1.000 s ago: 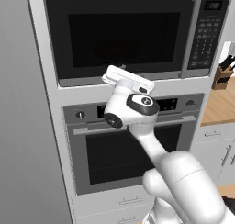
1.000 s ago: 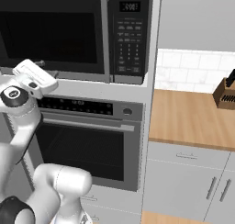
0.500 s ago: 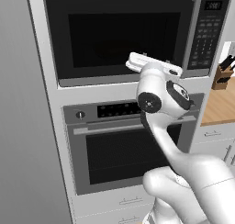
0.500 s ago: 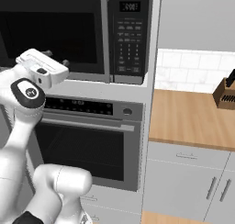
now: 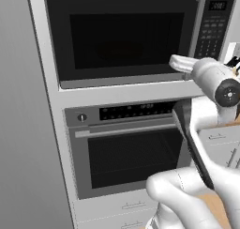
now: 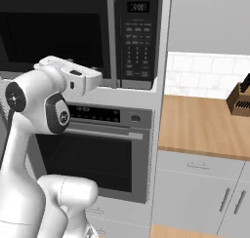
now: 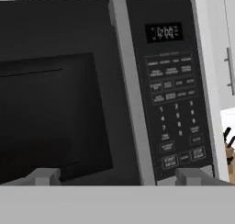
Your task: Open the microwave, place the bowl with waffle inside the microwave, then close the microwave door and turn it on.
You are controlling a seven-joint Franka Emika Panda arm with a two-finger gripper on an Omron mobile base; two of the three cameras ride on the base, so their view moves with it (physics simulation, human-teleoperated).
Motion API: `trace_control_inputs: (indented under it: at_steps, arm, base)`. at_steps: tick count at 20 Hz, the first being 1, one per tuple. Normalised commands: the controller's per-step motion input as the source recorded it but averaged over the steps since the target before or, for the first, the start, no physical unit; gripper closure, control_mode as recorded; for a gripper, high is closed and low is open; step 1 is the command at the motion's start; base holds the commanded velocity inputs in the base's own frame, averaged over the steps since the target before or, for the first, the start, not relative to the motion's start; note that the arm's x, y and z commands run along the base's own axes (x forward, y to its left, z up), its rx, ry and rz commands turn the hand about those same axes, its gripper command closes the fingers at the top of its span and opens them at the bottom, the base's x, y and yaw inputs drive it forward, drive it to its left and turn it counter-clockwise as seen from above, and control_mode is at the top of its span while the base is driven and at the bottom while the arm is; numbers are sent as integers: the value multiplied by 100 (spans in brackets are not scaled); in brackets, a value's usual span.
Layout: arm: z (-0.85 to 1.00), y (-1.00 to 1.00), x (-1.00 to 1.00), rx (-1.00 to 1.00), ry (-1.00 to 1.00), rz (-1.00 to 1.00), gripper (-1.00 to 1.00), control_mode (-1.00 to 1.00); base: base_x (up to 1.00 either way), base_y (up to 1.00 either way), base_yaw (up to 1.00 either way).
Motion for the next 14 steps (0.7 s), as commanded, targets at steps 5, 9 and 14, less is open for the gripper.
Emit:
trace_control_inputs:
  at_steps: [5,9,14]
  arm:
    - [1,-87,-37,0,7,15,-100,-100]
    - [0,-59,0,0,5,15,-100,-100]
    - [-3,-37,-1,-1,9,12,-100,-100]
  base:
    - [0,0,0]
    - [0,0,0]
    - [0,0,0]
